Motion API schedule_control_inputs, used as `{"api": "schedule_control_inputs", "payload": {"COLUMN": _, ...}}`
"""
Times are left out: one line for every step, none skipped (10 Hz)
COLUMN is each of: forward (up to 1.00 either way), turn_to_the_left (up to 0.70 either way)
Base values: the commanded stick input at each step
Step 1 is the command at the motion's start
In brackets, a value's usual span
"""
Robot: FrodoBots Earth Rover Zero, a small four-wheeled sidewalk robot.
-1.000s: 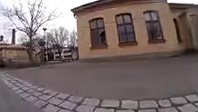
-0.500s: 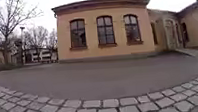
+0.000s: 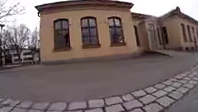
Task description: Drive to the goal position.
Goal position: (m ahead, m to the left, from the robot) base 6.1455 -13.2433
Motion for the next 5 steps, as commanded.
{"api": "schedule_control_inputs", "payload": {"forward": 0.0, "turn_to_the_left": -1.0}}
{"api": "schedule_control_inputs", "payload": {"forward": 0.0, "turn_to_the_left": -1.0}}
{"api": "schedule_control_inputs", "payload": {"forward": 0.0, "turn_to_the_left": -1.0}}
{"api": "schedule_control_inputs", "payload": {"forward": 0.0, "turn_to_the_left": -1.0}}
{"api": "schedule_control_inputs", "payload": {"forward": 0.0, "turn_to_the_left": -1.0}}
